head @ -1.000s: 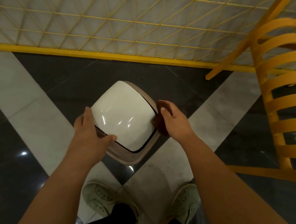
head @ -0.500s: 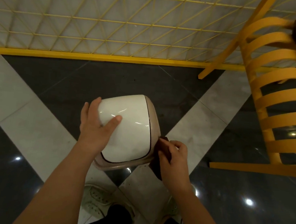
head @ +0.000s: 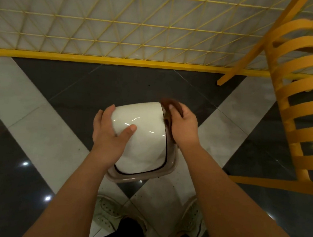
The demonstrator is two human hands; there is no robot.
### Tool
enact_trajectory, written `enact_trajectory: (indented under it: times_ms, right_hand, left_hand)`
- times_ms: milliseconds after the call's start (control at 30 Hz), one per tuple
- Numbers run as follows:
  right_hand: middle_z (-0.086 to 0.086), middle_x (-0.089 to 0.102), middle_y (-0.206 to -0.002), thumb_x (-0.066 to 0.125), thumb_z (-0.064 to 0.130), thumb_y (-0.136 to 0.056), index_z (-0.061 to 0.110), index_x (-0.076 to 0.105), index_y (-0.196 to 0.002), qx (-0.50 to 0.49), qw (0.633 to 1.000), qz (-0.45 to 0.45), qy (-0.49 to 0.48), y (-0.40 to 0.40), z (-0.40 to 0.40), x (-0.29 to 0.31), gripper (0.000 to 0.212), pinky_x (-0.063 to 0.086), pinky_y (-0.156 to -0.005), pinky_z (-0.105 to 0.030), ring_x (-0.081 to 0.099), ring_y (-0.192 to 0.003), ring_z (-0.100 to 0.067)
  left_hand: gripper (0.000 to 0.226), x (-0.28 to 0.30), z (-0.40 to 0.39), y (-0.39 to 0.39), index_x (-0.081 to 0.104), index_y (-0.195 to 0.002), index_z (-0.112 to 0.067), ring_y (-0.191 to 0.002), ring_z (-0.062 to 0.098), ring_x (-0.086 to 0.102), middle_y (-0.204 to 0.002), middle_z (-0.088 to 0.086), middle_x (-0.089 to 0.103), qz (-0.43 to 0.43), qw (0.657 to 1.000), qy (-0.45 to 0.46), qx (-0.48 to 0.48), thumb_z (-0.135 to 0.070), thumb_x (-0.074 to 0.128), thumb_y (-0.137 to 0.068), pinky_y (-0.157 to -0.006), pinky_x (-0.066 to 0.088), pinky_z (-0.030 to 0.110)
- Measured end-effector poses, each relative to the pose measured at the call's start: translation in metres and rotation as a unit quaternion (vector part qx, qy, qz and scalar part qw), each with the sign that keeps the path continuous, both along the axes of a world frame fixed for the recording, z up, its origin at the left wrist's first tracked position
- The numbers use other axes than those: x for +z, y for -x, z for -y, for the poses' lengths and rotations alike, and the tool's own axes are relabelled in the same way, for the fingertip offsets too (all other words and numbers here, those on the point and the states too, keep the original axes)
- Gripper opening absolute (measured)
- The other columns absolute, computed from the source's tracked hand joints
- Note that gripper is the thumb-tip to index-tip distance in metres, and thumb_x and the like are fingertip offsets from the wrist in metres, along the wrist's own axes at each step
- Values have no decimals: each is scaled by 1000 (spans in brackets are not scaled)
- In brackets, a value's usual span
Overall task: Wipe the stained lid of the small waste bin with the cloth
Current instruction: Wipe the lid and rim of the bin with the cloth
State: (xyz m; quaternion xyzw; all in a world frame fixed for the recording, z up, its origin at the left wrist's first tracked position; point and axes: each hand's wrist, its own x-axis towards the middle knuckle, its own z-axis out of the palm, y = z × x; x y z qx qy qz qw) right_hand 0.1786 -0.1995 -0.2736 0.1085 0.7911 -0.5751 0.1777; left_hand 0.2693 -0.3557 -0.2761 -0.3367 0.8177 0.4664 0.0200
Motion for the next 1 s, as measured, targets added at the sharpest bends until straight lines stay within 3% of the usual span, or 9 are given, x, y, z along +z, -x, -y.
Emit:
enact_trajectory:
  times_ms: [167,367,433,533,667,767,800,900,1000]
  right_hand:
    - [4,65,-117,47,29,-100,30,60,-126,-13,997,46,-68,-46,-25,-20,29,51,-96,-39,60,-104,-16]
    - [3,69,-103,52,27,-97,47,62,-101,-37,996,32,-79,-101,-49,-21,23,55,-89,-40,65,-95,-19]
    - [-6,71,-93,53,30,-97,48,64,-102,-35,996,54,-61,-105,-56,-16,22,56,-69,-36,68,-80,-25]
    - [-15,69,-78,52,24,-98,37,65,-104,-66,994,85,-23,-107,-63,-10,19,44,-42,-24,61,-53,-23]
    - [-10,71,-88,52,27,-98,50,65,-99,-75,993,77,-39,-110,-65,-11,27,48,-57,-29,65,-68,-25]
    - [-10,70,-76,51,23,-99,41,65,-102,-94,992,86,-13,-105,-65,4,23,47,-43,-29,61,-53,-23]
    - [-5,71,-77,52,22,-99,41,65,-103,-107,992,73,-9,-103,-65,9,23,51,-46,-31,63,-56,-20]
    - [11,69,-100,54,20,-97,38,64,-106,-142,990,15,4,-93,-66,25,23,55,-83,-34,65,-95,-12]
    - [18,65,-100,55,20,-96,44,63,-98,-132,991,-14,22,-82,-57,40,26,49,-78,-20,61,-97,-3]
  left_hand:
    - [72,0,0,1,22,-144,-39,-137,28,26,-155,-5,8,10,1000,-9,7,-43,63,-85,-105,33,43]
    - [72,7,0,2,21,-143,-44,-139,26,21,-156,-13,5,9,999,-44,-30,-42,63,-85,-106,33,46]
    - [71,9,-2,4,23,-142,-46,-139,23,21,-156,-16,4,-3,996,-72,-51,-39,65,-85,-107,33,45]
    - [71,12,-8,10,25,-141,-49,-140,21,19,-155,-19,4,-2,993,-97,-67,-38,66,-85,-109,30,44]
    - [71,14,-13,13,21,-142,-51,-142,20,15,-156,-21,1,5,991,-104,-82,-39,64,-86,-110,26,45]
    - [69,18,-10,11,12,-144,-53,-144,18,15,-157,-20,2,-3,987,-150,-62,-43,55,-90,-113,24,46]
    - [68,20,-8,10,8,-143,-55,-143,18,19,-158,-18,5,-10,982,-185,-41,-45,51,-92,-113,26,47]
    - [61,28,1,3,1,-144,-55,-133,16,35,-157,-10,17,-38,954,-293,49,-45,40,-98,-101,35,39]
    - [55,24,11,-11,3,-146,-52,-140,22,31,-156,-6,26,-9,948,-307,76,-52,31,-98,-110,28,45]
